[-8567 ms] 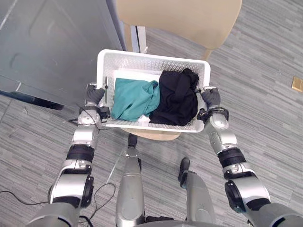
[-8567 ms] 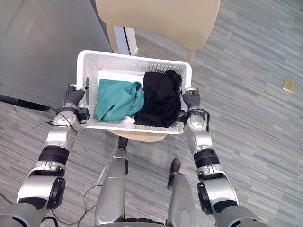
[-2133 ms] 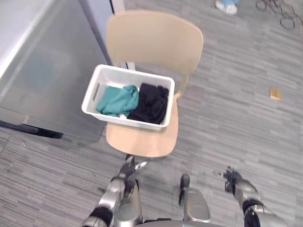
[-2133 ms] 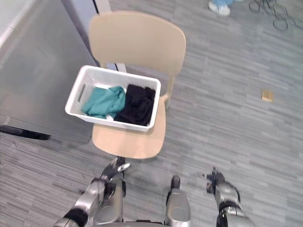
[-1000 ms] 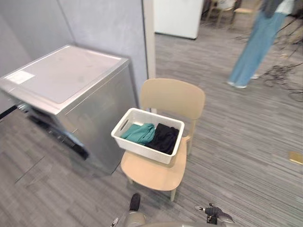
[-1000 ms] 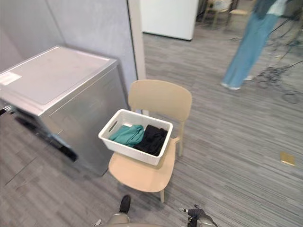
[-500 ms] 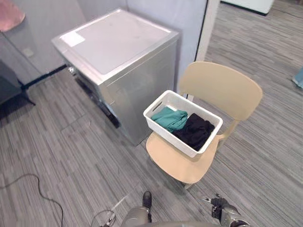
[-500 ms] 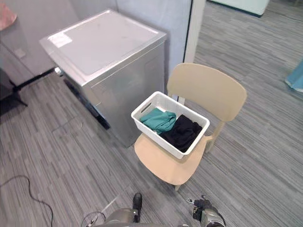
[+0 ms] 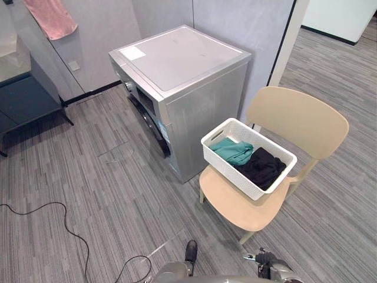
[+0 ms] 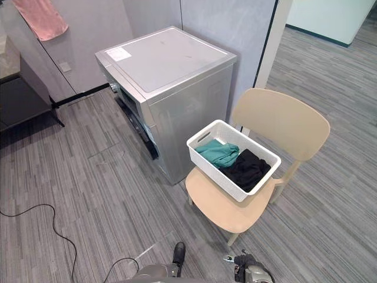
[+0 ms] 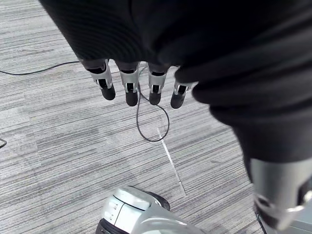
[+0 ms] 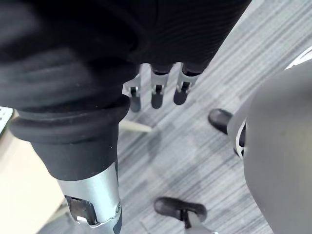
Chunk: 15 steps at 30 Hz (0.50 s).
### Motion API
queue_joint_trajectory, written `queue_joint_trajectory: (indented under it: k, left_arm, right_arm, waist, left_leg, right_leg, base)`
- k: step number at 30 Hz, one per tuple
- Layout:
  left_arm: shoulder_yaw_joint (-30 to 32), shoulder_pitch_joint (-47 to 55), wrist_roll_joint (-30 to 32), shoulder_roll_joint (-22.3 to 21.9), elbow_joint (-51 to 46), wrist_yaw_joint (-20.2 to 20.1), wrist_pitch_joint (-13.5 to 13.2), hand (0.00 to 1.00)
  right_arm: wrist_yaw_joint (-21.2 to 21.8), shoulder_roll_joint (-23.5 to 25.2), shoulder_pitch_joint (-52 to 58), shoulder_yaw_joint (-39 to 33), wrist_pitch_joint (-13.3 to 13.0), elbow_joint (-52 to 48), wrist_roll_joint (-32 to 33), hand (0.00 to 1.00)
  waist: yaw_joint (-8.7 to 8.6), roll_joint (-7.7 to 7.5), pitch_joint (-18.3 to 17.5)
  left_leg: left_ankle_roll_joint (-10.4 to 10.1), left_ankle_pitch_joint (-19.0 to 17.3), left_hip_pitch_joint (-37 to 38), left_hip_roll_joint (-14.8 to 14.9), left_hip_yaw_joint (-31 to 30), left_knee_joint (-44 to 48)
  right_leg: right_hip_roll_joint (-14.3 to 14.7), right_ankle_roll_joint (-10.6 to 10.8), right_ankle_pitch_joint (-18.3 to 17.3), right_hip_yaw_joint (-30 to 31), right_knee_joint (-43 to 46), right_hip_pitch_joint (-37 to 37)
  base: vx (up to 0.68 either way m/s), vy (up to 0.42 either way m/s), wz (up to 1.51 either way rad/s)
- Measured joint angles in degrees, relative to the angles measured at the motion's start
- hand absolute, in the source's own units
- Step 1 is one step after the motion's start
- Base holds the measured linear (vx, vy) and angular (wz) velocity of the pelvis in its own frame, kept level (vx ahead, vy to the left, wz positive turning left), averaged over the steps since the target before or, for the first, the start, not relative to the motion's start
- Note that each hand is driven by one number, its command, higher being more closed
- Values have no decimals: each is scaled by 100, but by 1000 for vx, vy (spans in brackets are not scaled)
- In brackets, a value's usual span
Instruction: Pick up the laundry basket with both hands and put the clothes into the washing machine.
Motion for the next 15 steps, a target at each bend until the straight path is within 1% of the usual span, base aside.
queue_joint_trajectory:
  k: [1,2,3,4,5,6,7,8,9,10,11,12,13,14,15]
  left_arm:
    - [0,1,4,1,0,-2,-1,0]
    - [-8,-13,36,39,0,-5,-8,0]
    - [-17,-14,72,56,5,-4,-18,0]
    - [-26,-11,91,68,5,-6,-20,0]
    - [-84,-6,97,80,-7,-7,-19,0]
    - [-98,-25,98,102,-31,-6,-42,0]
    - [-69,-67,98,139,-36,-5,-56,0]
    - [3,-133,97,180,-20,-5,-53,0]
    - [68,-185,97,217,-6,-9,-20,0]
    - [80,-183,99,226,-10,-9,1,0]
    - [81,-191,102,225,-11,-9,10,0]
    - [92,-229,116,221,-14,-10,20,0]
    - [207,-345,152,258,-91,-20,16,0]
    - [241,-416,153,289,-115,-20,14,0]
    - [277,-463,161,284,-172,-27,18,0]
  right_arm:
    - [0,0,2,-5,0,0,-17,0]
    - [0,-7,36,-52,-1,-1,-43,0]
    - [3,-13,79,-165,-2,-3,-43,0]
    - [2,-16,125,-198,-3,-9,-42,0]
    - [6,1,282,-279,-12,-55,7,0]
    - [6,41,368,-213,-18,-213,9,0]
    - [7,83,348,-151,-23,-229,6,0]
    - [16,158,319,-69,-39,-272,7,0]
    - [18,276,335,35,-46,-281,14,0]
    - [38,345,365,170,-46,-346,139,0]
    - [57,341,375,298,-44,-396,148,0]
    - [86,325,367,519,-51,-454,151,0]
    - [87,344,349,651,-53,-511,159,0]
    - [90,379,353,658,-44,-513,173,0]
    - [83,450,369,561,-32,-464,193,0]
  waist:
    - [0,-36,11]
    - [-8,-141,64]
    - [0,-193,101]
    - [-10,-210,112]
    - [-68,-209,98]
    - [-96,-146,83]
    - [-93,-206,103]
    - [-58,-356,139]
    - [-4,-395,221]
    - [-13,-425,229]
    - [-18,-422,231]
    - [-23,-399,239]
    - [8,-467,215]
    - [2,-530,204]
    - [-15,-641,140]
  left_leg:
    - [22,-15,29,-72,-26,2]
    - [195,-138,158,-286,-141,27]
    - [289,-202,270,-416,-294,36]
    - [334,-217,309,-464,-418,36]
    - [400,-212,452,-479,-620,41]
    - [468,-244,420,-400,-678,84]
    - [532,-289,345,-379,-724,194]
    - [552,-303,268,-329,-753,347]
    - [576,-324,231,-280,-816,502]
    - [573,-461,225,-240,-876,698]
    - [570,-576,212,-226,-885,823]
    - [552,-777,111,-194,-865,1096]
    - [546,-1022,-75,-235,-836,1396]
    - [520,-1035,-107,-280,-860,1388]
    - [491,-1069,-229,-369,-771,1766]
  right_leg:
    - [-90,25,-54,-27,103,15]
    - [-344,-157,-214,-114,407,105]
    - [-496,-426,-307,-58,729,183]
    - [-576,-734,-332,126,1039,138]
    - [-603,-1325,-170,838,1780,-143]
    - [-307,-1154,-308,1772,2066,-489]
    - [-76,-998,-442,2151,2098,-654]
    - [270,-854,-594,2545,2204,-911]
    - [583,-783,-712,2701,2289,-1194]
    - [828,-798,-734,2577,2251,-1374]
    - [908,-800,-735,2490,2198,-1451]
    - [1039,-803,-732,2412,1971,-1562]
    - [1159,-797,-721,2512,1243,-1650]
    - [1157,-834,-563,2560,1188,-1686]
    - [1098,-860,-556,2478,1167,-1756]
  base:
    - [92,50,39]
    - [112,45,44]
    - [134,36,52]
    - [92,-1,77]
    - [153,-3,98]
    - [161,-20,98]
    - [145,-23,63]
    - [56,-58,36]
    - [35,-83,32]
    - [32,-88,22]
    - [12,-96,22]
    - [-40,-114,31]
    - [-45,-127,43]
    - [37,-117,60]
    - [185,-121,79]
